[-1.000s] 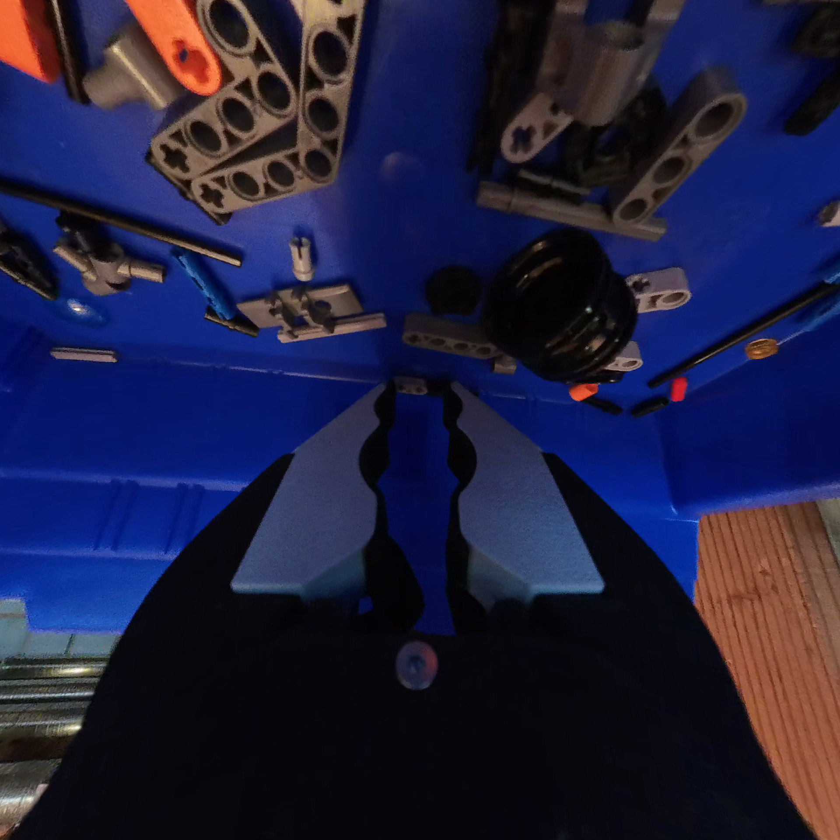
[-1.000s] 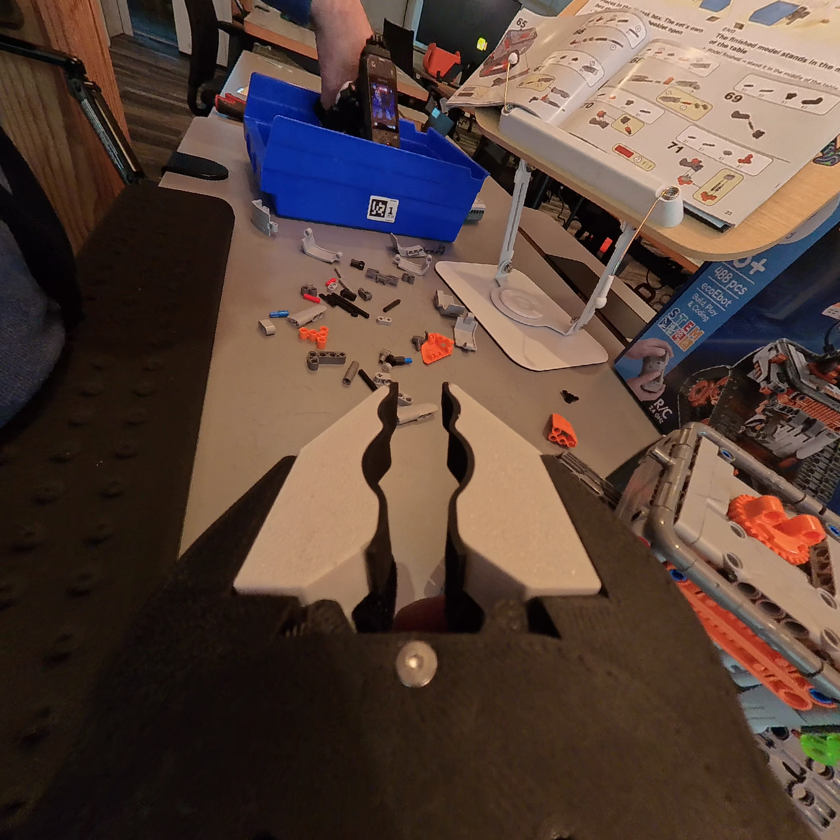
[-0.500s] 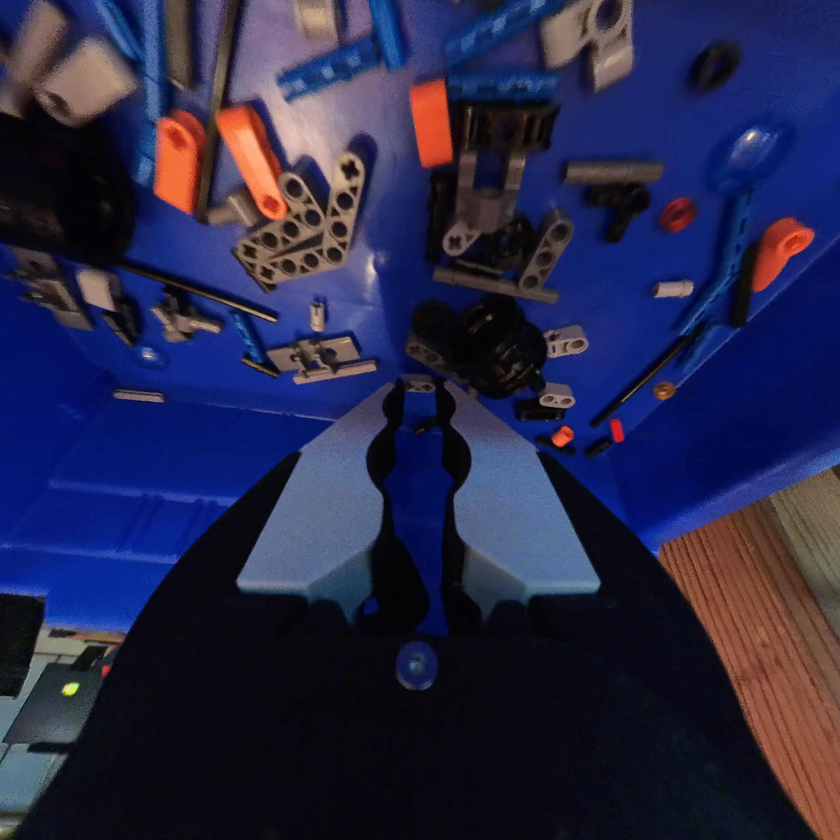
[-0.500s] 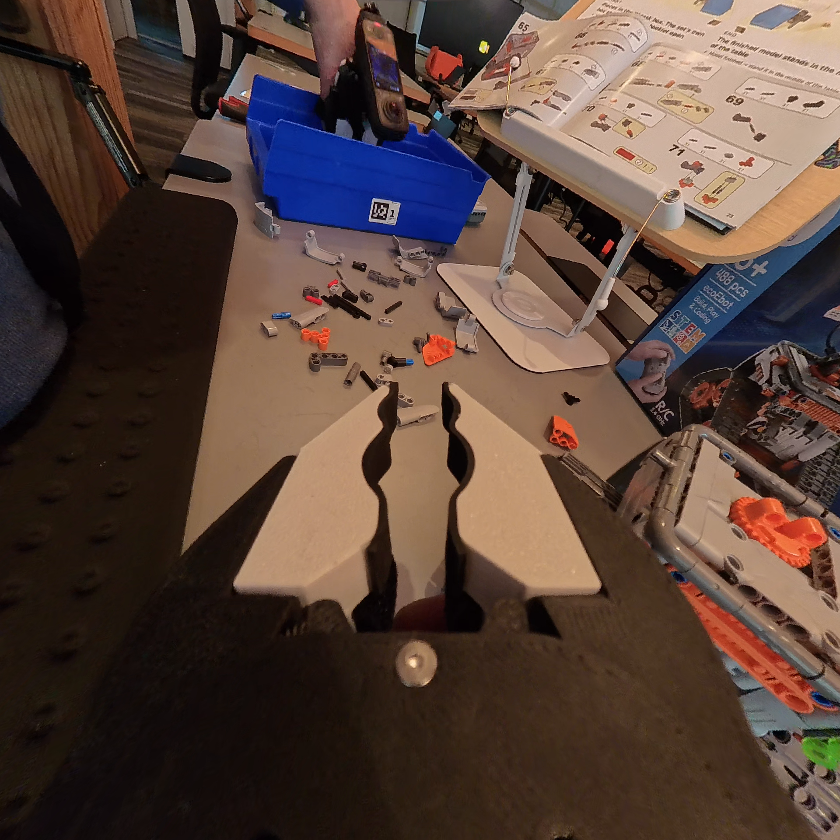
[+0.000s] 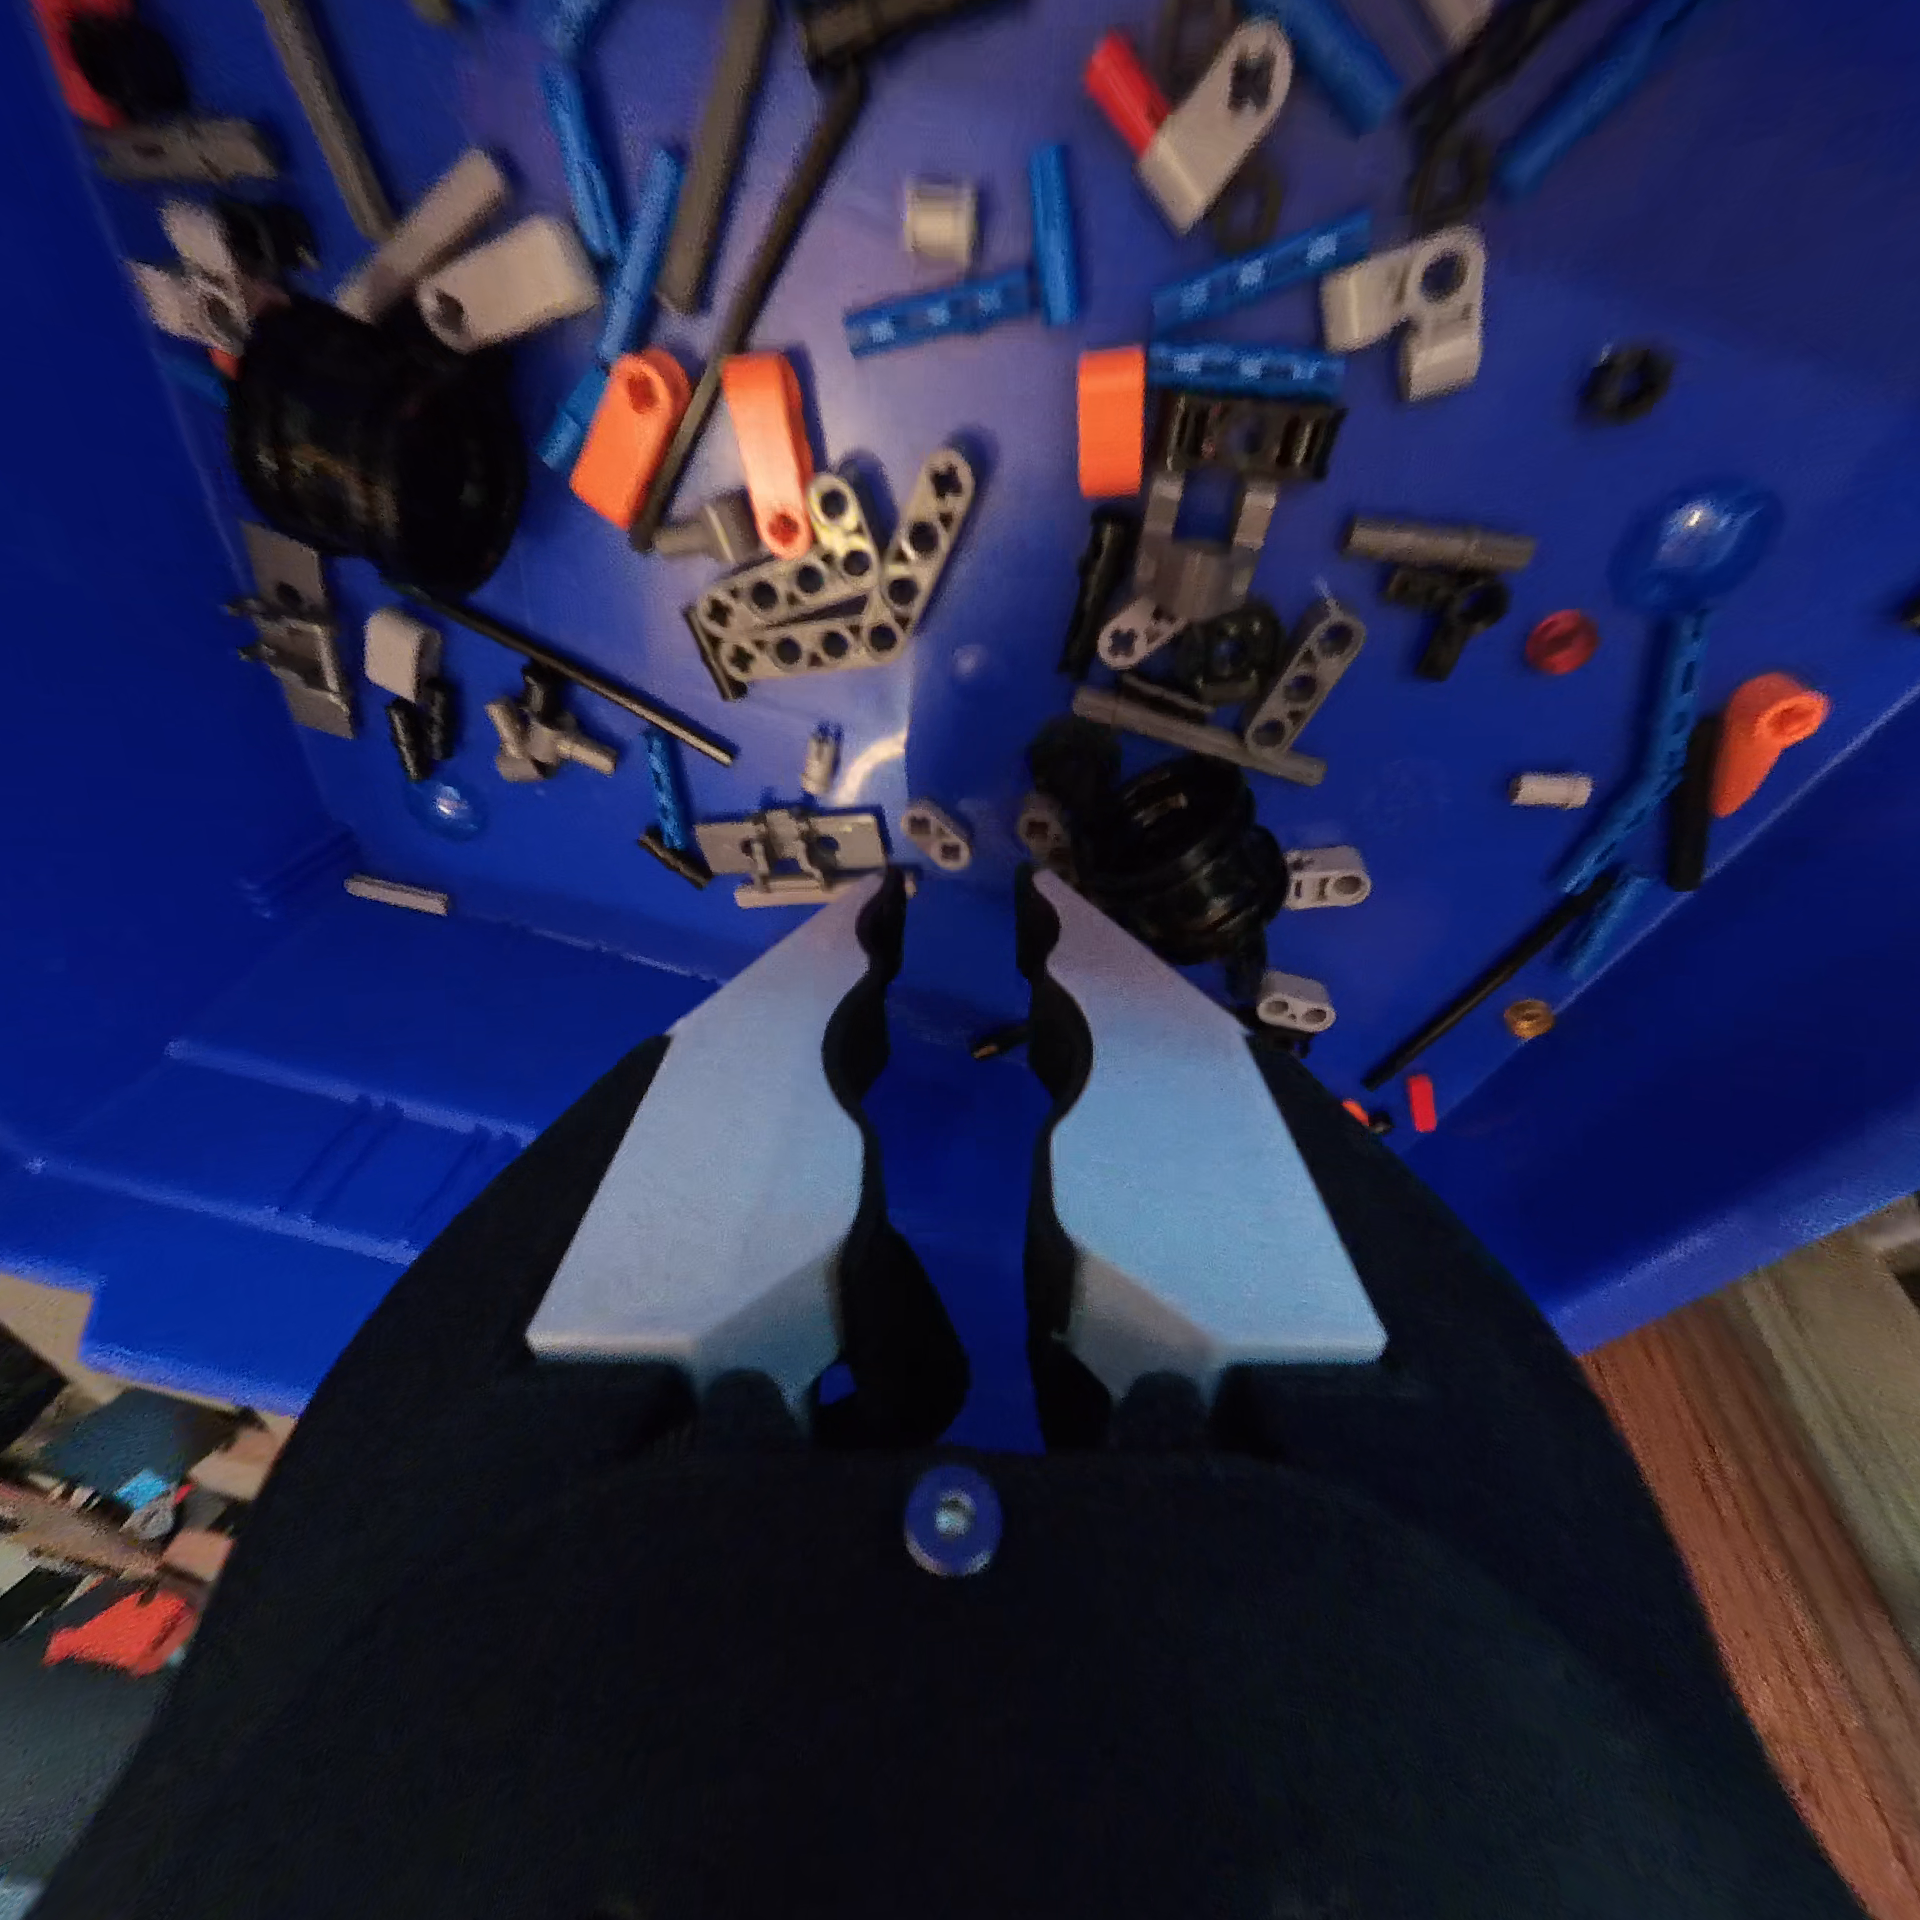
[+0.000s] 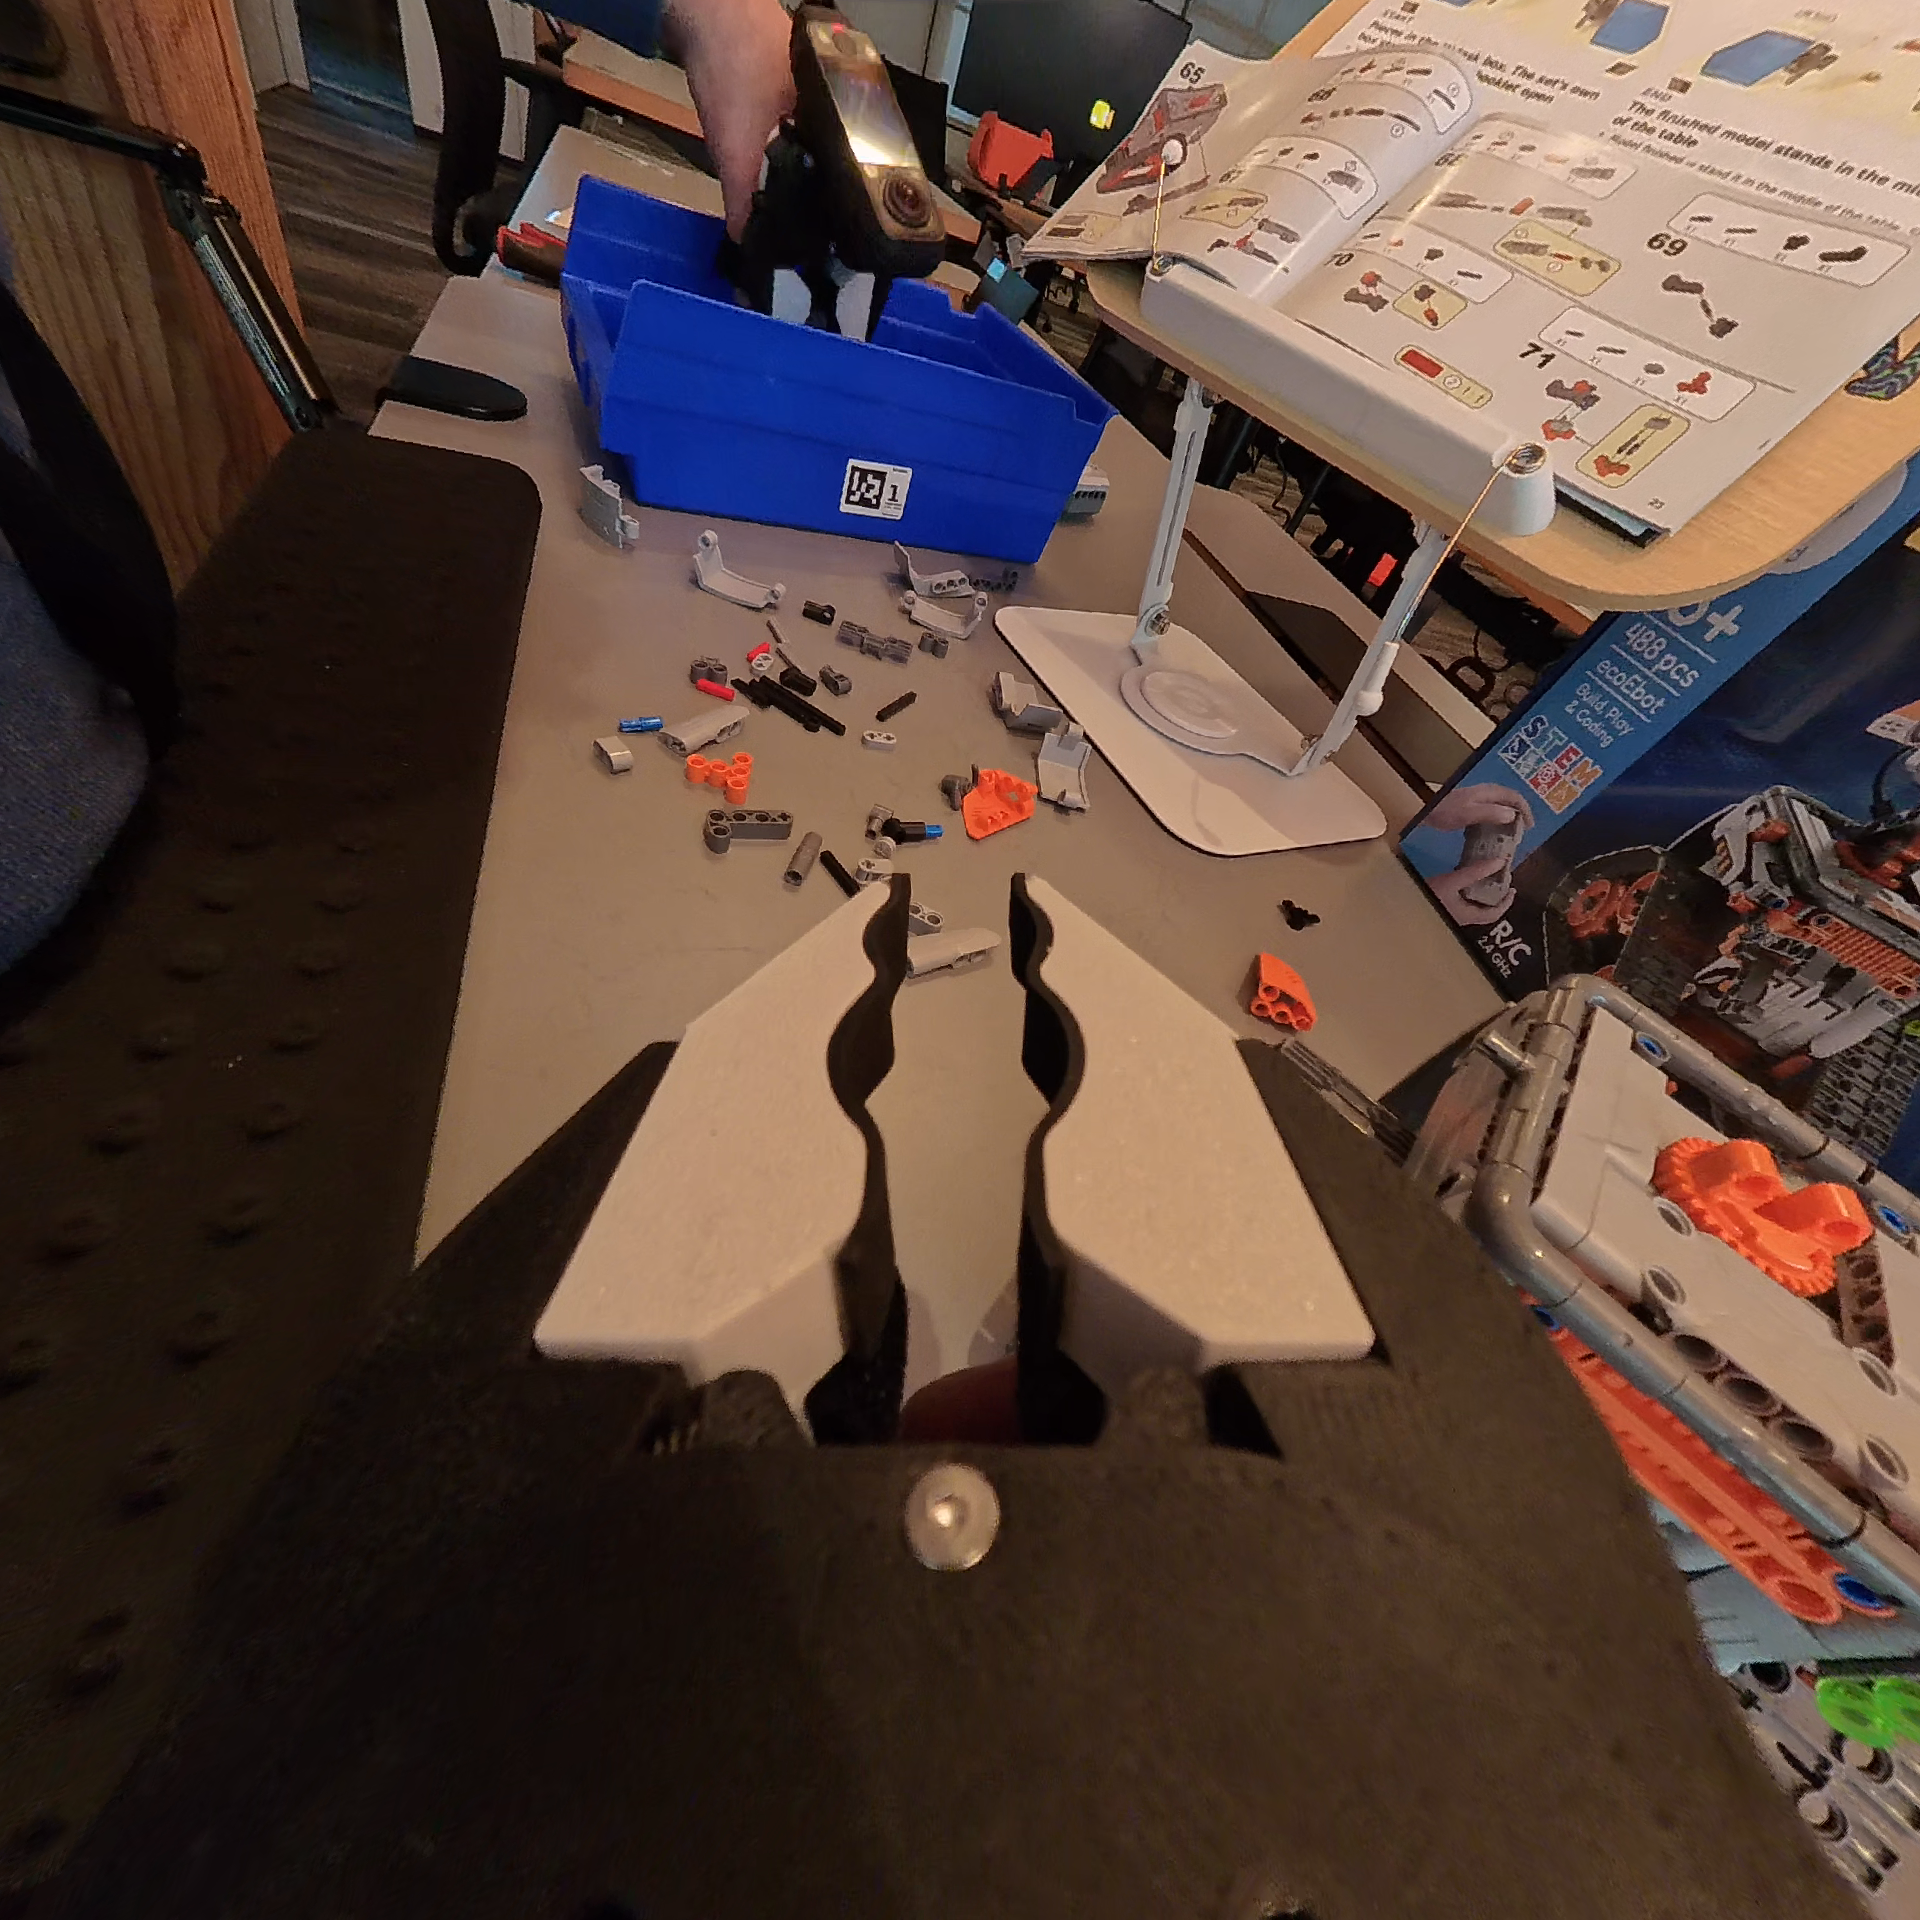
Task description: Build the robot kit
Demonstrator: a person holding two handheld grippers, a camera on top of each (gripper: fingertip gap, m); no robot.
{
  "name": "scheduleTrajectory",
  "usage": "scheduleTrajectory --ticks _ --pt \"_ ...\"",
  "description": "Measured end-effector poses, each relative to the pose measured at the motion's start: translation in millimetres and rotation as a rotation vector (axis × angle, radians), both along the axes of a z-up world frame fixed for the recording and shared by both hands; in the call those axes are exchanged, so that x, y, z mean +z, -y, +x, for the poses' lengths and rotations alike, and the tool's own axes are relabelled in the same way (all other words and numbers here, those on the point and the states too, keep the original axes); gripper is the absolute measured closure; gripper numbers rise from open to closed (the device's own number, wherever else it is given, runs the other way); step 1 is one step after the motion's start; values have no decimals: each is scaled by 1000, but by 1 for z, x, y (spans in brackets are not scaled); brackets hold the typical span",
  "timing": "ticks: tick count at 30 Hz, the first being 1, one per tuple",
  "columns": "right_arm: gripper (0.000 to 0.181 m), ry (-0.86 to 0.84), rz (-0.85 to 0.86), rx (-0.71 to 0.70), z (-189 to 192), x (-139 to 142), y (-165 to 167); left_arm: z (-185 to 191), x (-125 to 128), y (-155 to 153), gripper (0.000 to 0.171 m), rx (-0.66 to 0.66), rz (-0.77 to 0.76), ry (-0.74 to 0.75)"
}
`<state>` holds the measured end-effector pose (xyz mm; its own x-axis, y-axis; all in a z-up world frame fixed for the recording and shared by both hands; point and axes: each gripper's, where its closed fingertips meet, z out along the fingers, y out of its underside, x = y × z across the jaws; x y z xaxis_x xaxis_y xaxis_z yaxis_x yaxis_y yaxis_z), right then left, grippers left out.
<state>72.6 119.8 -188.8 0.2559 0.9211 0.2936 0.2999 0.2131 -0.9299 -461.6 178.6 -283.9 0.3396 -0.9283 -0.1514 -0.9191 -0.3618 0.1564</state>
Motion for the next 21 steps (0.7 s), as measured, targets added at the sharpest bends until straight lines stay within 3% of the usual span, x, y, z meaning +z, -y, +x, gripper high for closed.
scheduleTrajectory --ticks 3,10,21 --pt "164 2 -1 0 0 0 0 6 -1 -4 155 33 2 35" --pt "164 -1 0 1 0 0 0 7 -9 -3 161 252 -42 111" --pt "164 -5 17 2 0 4 2 12 -4 -2 166 229 28 127"
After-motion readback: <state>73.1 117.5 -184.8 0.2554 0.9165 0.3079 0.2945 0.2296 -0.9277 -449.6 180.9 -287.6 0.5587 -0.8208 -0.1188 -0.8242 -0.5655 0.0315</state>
